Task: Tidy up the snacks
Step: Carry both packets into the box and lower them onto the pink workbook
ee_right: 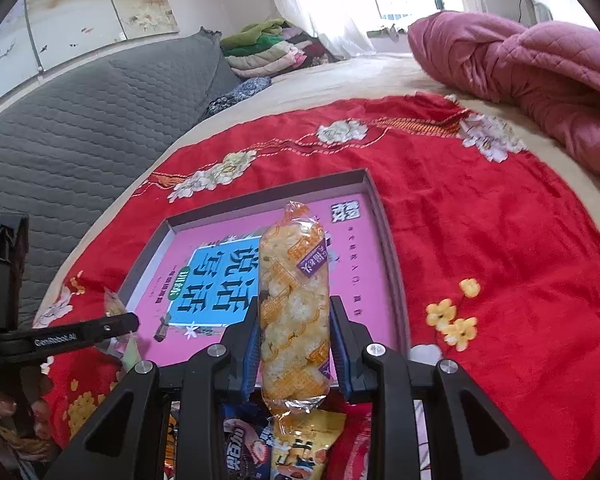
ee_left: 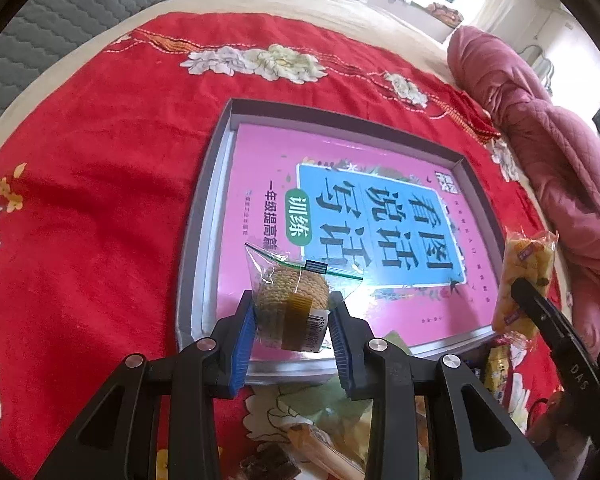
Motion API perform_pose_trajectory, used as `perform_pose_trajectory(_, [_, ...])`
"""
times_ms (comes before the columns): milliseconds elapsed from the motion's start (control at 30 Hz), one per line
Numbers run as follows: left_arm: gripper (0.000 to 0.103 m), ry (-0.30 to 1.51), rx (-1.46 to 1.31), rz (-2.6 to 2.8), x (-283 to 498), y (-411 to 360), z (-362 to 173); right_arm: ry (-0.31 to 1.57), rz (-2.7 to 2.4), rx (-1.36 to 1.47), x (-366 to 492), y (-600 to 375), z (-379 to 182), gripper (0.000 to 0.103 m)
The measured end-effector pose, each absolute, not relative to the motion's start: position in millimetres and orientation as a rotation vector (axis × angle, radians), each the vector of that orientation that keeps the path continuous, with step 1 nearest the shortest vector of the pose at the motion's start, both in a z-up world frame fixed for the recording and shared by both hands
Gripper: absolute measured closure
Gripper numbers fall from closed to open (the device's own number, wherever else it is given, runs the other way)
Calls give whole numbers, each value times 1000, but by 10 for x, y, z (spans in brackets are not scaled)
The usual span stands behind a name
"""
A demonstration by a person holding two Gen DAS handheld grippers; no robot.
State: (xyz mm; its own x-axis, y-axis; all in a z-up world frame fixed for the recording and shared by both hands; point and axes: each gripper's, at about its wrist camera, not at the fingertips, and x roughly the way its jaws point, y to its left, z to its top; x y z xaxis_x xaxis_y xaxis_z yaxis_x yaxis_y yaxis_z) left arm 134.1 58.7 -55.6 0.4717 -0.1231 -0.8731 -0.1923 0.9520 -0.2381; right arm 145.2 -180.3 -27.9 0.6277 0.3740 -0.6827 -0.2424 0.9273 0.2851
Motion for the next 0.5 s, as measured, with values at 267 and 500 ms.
perform_pose_trajectory(267, [67,1105,-314,53,1387,575,-611,859,386,237,1525,-1831,-387,72])
perform_pose_trajectory(500, [67,1114,-316,53,1388,579,-637,888,405,272,1585,-1831,-466,72])
